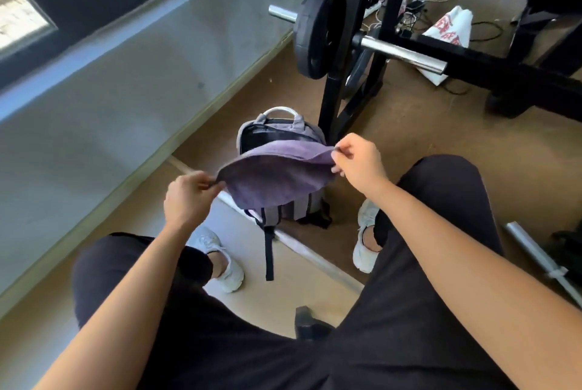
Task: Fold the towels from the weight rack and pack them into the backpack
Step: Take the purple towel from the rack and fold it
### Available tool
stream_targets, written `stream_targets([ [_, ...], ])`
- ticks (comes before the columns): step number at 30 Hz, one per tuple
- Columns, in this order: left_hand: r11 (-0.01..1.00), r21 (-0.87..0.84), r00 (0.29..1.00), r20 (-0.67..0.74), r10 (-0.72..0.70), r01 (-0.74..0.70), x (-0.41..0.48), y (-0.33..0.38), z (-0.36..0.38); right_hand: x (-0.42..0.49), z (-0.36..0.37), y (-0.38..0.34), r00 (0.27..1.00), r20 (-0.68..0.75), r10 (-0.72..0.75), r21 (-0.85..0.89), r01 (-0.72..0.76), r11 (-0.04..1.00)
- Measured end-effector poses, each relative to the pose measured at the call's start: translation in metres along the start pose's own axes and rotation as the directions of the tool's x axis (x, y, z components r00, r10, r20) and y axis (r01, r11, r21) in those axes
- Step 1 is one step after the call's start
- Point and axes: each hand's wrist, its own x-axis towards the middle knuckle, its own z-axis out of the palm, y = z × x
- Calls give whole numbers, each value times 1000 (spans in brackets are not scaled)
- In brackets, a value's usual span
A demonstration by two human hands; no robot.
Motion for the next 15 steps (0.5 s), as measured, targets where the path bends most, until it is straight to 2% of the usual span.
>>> stream_targets([
  [1,997,40,996,65,-66,64,-4,-9,5,-3,2,8,995,87,41,-57,-36,998],
  [2,993,5,991,63,-121,121,-7,-16,7,-4,3,15,991,115,62,-106,-50,993],
  [4,960,-204,979,-14,-201,194,-10,-22,10,-4,2,21,995,76,60,-139,-49,989],
  [8,908,-400,984,-69,-166,125,-13,-8,13,-4,2,23,997,39,61,-117,-56,992],
  [11,860,-494,976,-95,-198,127,-12,-8,11,-5,7,25,995,24,99,-78,-97,992],
  [15,860,-493,978,-74,-193,133,-12,-8,13,-2,8,25,990,-42,134,-13,-135,991],
])
